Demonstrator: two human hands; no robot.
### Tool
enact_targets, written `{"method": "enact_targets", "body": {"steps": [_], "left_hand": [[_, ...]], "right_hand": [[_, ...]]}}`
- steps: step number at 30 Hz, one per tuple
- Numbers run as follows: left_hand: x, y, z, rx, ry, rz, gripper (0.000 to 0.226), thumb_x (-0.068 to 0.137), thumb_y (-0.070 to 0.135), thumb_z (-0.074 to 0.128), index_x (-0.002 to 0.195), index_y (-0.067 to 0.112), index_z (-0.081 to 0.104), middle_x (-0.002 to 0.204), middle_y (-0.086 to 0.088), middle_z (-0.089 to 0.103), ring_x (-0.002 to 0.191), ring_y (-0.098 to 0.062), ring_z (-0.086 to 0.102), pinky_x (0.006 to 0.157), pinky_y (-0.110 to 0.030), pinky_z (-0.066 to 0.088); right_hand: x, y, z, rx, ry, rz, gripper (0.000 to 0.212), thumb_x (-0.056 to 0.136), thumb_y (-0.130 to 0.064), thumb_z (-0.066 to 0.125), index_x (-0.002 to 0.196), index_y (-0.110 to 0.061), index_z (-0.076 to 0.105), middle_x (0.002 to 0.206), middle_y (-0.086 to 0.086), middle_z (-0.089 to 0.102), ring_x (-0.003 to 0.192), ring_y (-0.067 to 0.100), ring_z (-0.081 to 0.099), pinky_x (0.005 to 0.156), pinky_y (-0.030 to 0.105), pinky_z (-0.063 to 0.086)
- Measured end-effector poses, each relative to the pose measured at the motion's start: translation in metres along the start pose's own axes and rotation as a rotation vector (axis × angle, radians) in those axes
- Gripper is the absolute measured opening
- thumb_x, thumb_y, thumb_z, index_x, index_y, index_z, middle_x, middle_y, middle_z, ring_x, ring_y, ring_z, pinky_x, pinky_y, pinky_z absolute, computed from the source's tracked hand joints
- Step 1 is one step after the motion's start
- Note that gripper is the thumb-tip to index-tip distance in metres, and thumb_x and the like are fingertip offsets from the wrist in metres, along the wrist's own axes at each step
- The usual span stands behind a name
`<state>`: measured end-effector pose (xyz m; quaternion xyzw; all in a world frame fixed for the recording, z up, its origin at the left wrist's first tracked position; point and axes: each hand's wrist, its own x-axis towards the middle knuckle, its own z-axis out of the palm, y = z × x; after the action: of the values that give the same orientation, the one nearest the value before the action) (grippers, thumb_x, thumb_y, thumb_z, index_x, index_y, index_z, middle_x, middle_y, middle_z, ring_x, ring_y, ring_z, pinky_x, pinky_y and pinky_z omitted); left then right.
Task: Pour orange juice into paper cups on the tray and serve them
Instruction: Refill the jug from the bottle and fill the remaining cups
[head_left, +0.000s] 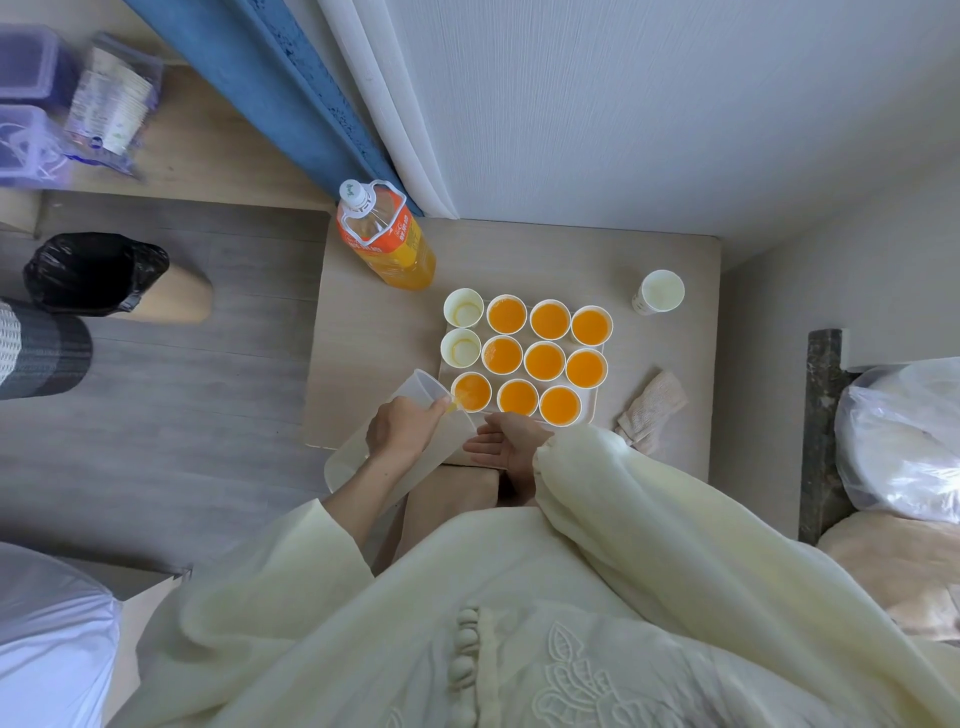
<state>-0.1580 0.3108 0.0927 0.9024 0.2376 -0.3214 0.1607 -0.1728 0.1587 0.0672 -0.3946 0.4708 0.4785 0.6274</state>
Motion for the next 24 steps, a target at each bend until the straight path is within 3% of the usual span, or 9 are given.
{"method": "enact_targets", "body": {"steps": [10, 15, 21, 24], "left_hand": [[0.0018, 0.0001, -0.001, 0.018, 0.002, -0.013, 0.064, 0.085, 0.065, 0.05, 0.098, 0.005, 0.068, 0.103, -0.015, 0.068, 0.091, -0.033, 0.062, 0.07, -0.032, 0.043], [0.0002, 0.0017, -0.0019, 0.014, 0.005, 0.0, 0.061, 0.087, 0.063, 0.049, 0.1, 0.006, 0.067, 0.104, -0.014, 0.068, 0.085, -0.027, 0.057, 0.069, -0.031, 0.041], [0.0018, 0.0036, -0.0035, 0.015, 0.005, -0.006, 0.062, 0.087, 0.063, 0.05, 0.101, 0.006, 0.067, 0.104, -0.014, 0.068, 0.089, -0.029, 0.06, 0.07, -0.031, 0.041], [0.0012, 0.0041, -0.0036, 0.008, 0.006, 0.0, 0.06, 0.087, 0.062, 0.05, 0.101, 0.007, 0.067, 0.104, -0.013, 0.068, 0.087, -0.027, 0.059, 0.071, -0.031, 0.043]], "right_hand": [[-0.0017, -0.0026, 0.0005, -0.012, 0.001, -0.014, 0.033, 0.099, -0.019, 0.051, 0.124, 0.001, 0.05, 0.101, 0.015, 0.065, 0.097, 0.027, 0.065, 0.072, 0.033, 0.056], [-0.003, -0.0035, 0.0019, -0.011, -0.003, 0.0, 0.032, 0.098, -0.02, 0.052, 0.123, 0.0, 0.051, 0.1, 0.014, 0.066, 0.096, 0.027, 0.066, 0.067, 0.032, 0.057], [-0.0015, -0.0047, 0.0005, -0.004, -0.004, -0.01, 0.033, 0.099, -0.02, 0.05, 0.124, 0.001, 0.05, 0.109, 0.016, 0.065, 0.101, 0.027, 0.065, 0.079, 0.035, 0.056], [-0.0006, -0.0048, 0.0004, -0.008, -0.003, -0.005, 0.032, 0.1, -0.019, 0.049, 0.124, 0.002, 0.051, 0.107, 0.016, 0.065, 0.097, 0.027, 0.066, 0.07, 0.033, 0.057]]}}
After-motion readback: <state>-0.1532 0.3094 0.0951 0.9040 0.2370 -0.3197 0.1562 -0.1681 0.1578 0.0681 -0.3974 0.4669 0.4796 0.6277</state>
